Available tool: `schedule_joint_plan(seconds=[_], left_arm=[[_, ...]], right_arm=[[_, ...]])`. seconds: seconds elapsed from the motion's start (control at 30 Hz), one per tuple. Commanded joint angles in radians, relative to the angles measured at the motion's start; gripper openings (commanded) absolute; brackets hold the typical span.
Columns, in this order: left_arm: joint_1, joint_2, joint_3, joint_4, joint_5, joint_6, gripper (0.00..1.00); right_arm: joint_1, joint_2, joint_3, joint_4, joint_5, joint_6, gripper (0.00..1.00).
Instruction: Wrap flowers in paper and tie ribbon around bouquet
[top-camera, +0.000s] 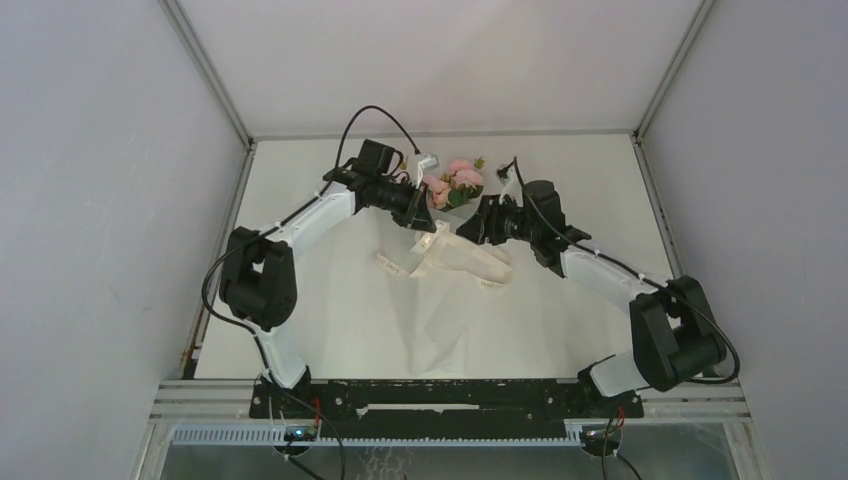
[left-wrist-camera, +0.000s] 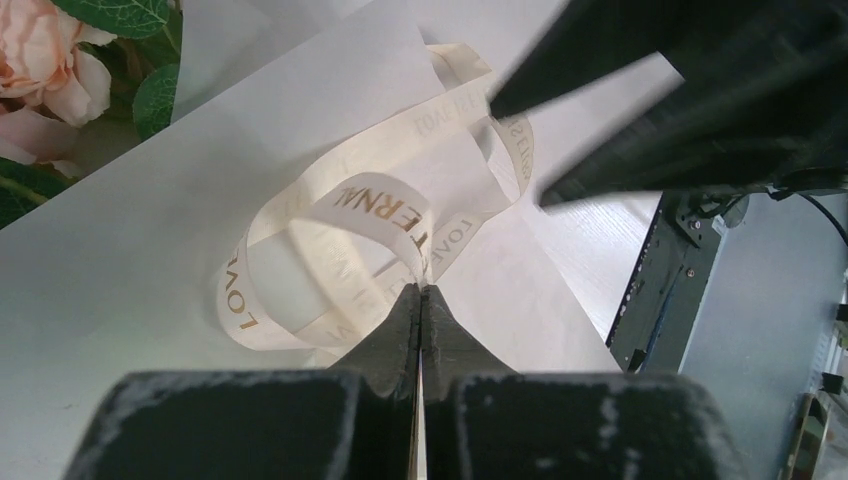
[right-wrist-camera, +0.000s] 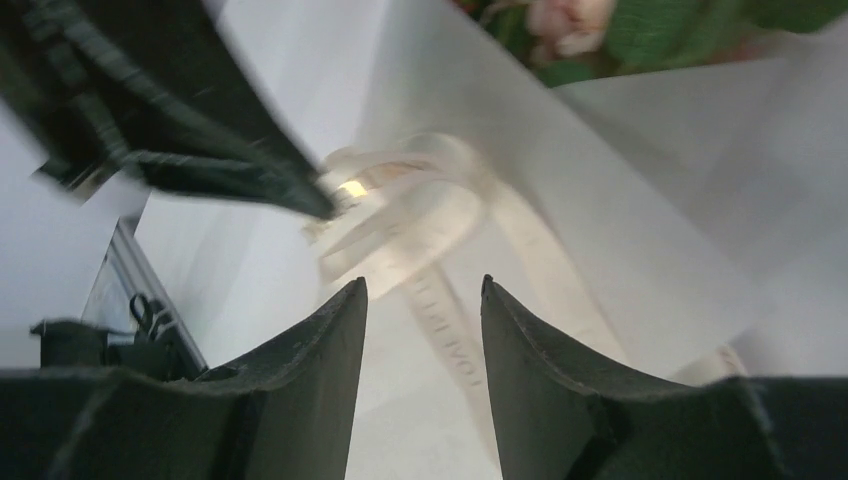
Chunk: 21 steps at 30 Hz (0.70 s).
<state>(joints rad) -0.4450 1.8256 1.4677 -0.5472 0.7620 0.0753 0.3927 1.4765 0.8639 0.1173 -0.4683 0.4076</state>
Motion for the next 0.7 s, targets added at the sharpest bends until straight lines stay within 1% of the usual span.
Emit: schedule_joint_plan(seconds=[0.0, 0.07, 0.23, 0.37, 0.47, 0.57, 0.67], left_arm=[[-0.004, -0.016, 0.042, -0.019, 0.005, 0.043, 0.00], [-0.004, -0.014, 0.046, -0.021, 0.009, 0.043, 0.00], [-0.005, -0.026, 0.052, -0.031, 0.016, 0.055, 0.00], [-0.004, -0.026, 0.051, -0.041, 0.011, 0.068, 0.00], [-0.004, -0.017, 0.056, -0.050, 0.019, 0.069, 0.00], [-0.004, -0.014, 0.060, -0.051, 0.026, 0.072, 0.00], [-0.005, -0.014, 0.063, -0.053, 0.030, 0.069, 0.00]], right_arm=[[0.065, -0.090, -0.035, 0.152, -0.045, -0.104, 0.55], [0.065, -0.053, -0.036, 0.165, 0.023, -0.117, 0.56], [0.033, 0.083, 0.006, 0.204, -0.034, -0.073, 0.53], [0.048, 0.129, 0.006, 0.257, -0.049, -0.078, 0.51], [0.050, 0.169, 0.010, 0.281, -0.045, -0.078, 0.51], [0.045, 0.218, 0.037, 0.299, -0.075, -0.059, 0.51], [0.055, 0.260, 0.060, 0.317, -0.061, -0.050, 0.51]])
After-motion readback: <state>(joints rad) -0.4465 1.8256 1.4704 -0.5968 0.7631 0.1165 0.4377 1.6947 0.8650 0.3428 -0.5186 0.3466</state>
